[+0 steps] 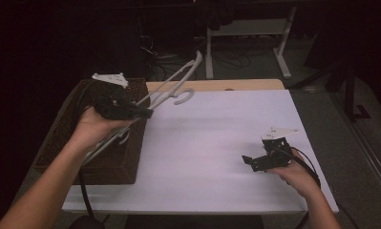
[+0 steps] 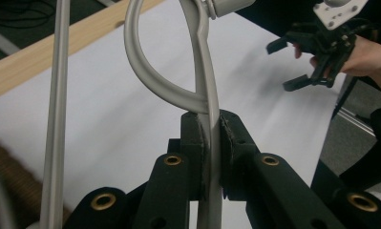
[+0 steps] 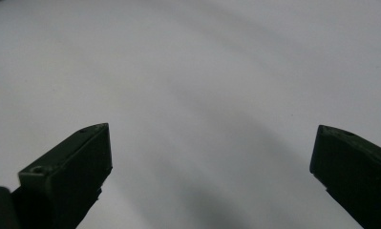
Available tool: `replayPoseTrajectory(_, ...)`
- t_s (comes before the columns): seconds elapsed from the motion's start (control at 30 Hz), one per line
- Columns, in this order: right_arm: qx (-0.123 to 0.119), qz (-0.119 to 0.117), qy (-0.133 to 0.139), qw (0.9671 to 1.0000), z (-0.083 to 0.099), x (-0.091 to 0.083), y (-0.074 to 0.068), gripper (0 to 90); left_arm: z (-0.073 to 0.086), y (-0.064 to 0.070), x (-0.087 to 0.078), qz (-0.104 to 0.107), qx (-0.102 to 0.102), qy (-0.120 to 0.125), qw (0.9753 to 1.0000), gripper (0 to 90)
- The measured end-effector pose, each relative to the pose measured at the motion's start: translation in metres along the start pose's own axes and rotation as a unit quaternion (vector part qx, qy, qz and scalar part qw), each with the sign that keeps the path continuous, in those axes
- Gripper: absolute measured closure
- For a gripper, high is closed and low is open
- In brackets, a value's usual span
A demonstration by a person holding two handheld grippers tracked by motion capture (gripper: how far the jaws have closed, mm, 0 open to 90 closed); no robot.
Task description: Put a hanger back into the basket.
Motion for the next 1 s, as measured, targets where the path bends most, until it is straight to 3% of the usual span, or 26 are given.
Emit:
replayPoseTrajectory(0.27,0.0,0.005,-0.001,1.0,-0.001,0.0,0.002,0.3,0.042,-0.05,-0.034,-0.037,-0.022,-0.001,0.9991,82.1)
replayPoseTrajectory(0.53,0.004,0.007,-0.003,1.0,0.0,0.001,0.005,0.3,0.094,-0.088,-0.042,-0.053,-0.064,-0.017,0.9964,82.1)
replayPoseTrajectory(0.77,0.006,0.009,-0.002,0.9999,0.0,0.001,0.006,0.3,0.125,-0.104,-0.04,-0.054,-0.078,-0.047,0.9944,82.1)
replayPoseTrajectory(1.0,0.008,0.012,-0.002,0.9999,0.0,0.0,0.008,0.3,0.136,-0.106,-0.037,-0.052,-0.08,-0.067,0.9931,82.0)
Point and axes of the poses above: each handheld gripper's, and its own axes: x roughly forward along the jaws, z roughly out of its underside, y roughly to its right, the point moved 7 cm from there along x, roughly forward along the jaws, and after that the axes turned 13 degrees about -z, right-handed, at the moved point
